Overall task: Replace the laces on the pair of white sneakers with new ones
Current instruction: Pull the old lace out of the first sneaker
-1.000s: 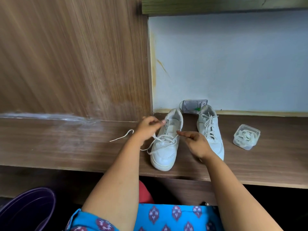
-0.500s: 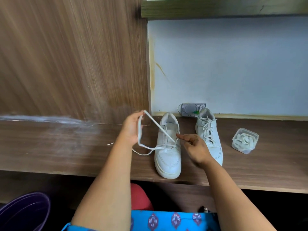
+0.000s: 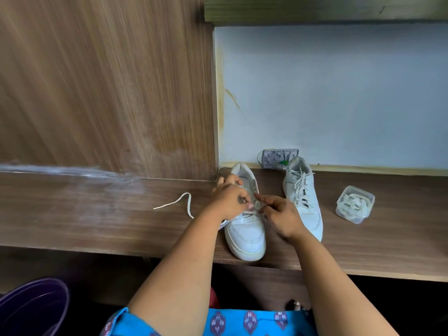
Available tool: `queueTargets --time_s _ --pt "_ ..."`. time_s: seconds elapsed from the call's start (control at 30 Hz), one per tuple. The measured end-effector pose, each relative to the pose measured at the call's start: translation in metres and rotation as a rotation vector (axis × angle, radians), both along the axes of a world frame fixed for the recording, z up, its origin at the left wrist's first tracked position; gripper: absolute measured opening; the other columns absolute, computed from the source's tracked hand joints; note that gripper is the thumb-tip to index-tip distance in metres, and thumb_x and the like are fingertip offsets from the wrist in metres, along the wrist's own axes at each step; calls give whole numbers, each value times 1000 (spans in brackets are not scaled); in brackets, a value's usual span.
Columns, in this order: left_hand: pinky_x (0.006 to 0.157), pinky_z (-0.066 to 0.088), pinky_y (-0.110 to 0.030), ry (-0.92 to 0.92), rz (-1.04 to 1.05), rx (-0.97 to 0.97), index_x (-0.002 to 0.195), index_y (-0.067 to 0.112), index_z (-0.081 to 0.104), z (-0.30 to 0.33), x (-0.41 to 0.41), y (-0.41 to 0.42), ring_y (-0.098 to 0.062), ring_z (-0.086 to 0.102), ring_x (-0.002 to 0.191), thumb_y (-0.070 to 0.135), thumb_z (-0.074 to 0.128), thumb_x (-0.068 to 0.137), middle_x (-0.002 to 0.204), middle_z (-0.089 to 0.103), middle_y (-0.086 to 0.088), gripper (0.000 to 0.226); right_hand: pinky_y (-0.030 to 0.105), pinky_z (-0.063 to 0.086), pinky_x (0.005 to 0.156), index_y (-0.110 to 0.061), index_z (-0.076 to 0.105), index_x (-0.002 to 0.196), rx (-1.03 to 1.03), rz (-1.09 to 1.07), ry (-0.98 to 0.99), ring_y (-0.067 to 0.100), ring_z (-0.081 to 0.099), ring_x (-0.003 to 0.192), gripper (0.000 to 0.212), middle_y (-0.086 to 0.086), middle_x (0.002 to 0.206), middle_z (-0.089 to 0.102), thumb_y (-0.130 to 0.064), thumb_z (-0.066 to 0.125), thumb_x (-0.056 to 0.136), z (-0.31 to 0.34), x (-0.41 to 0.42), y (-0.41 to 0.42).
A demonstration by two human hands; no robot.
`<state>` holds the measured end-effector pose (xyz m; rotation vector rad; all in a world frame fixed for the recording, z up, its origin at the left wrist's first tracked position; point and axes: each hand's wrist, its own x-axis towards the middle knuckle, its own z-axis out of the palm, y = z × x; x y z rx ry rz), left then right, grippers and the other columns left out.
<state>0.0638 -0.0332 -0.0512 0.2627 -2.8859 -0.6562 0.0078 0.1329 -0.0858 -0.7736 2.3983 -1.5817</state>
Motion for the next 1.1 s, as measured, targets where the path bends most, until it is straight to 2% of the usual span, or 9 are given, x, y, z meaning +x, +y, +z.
queueTargets --time_s 0.13,0.23,0.37,0.47,0.63,0.73,0.83,0.97,1.1 --pt "85 39 -25 314 153 1047 79 13 67 32 18 -8 -2 58 92 6 59 88 93 62 5 14 36 52 92 -30 70 113 -3 0 3 11 66 96 34 -10 118 67 -12 56 87 -3 -3 -2" --pt "69 36 -26 504 185 1584 74 14 59 59 45 -43 -8 54 76 10 47 87 83 67 4 18 12 46 82 -25 67 120 70 26 123 4 61 85 32 -9 113 62 -21 66 88 -3 1 -3" --pt "65 43 -26 -166 428 847 84 6 64 27 48 -60 -13 54 65 28 66 77 90 68 -10 24 21 41 84 -25 75 101 259 63 480 11 50 93 26 -7 104 45 -34 78 77 -7 6 -9" --pt "81 48 -32 -369 458 336 109 5 65 3 27 -45 -27 64 96 54 67 79 108 69 -10 57 25 37 86 -17 70 86 185 35 404 18 49 98 7 -2 102 47 -23 72 83 -5 9 -16" --pt "65 42 -30 -216 406 213 95 13 62 4 7 -1 -26 60 86 70 44 86 101 66 -8 61 29 34 67 -16 61 69 -659 -17 -498 16 47 78 6 2 81 59 -20 61 74 37 16 2" --pt "65 42 -29 -258 367 219 103 11 64 -2 5 8 -27 63 94 72 49 82 106 67 -8 66 31 36 76 -19 52 44 -1120 162 -648 18 54 88 21 -1 71 62 -27 69 52 67 15 42" --pt "72 43 -30 -278 369 293 116 10 60 -4 7 7 -27 60 101 64 57 83 119 62 -9 64 33 35 86 -19 42 38 -1296 429 -690 16 52 94 44 -8 87 58 -38 64 72 80 16 70" --pt "73 42 -30 -288 402 374 124 5 56 -7 10 3 -29 60 109 61 61 83 124 59 -12 70 30 40 83 -18 40 42 -1111 466 -717 14 53 85 49 -3 77 62 -36 65 80 90 17 81" --pt "69 45 -28 -229 454 331 115 9 62 -7 10 12 -26 63 100 58 67 79 114 64 -9 61 24 45 73 -11 69 74 -214 26 -263 14 60 80 15 -6 78 70 -7 62 87 64 27 37"
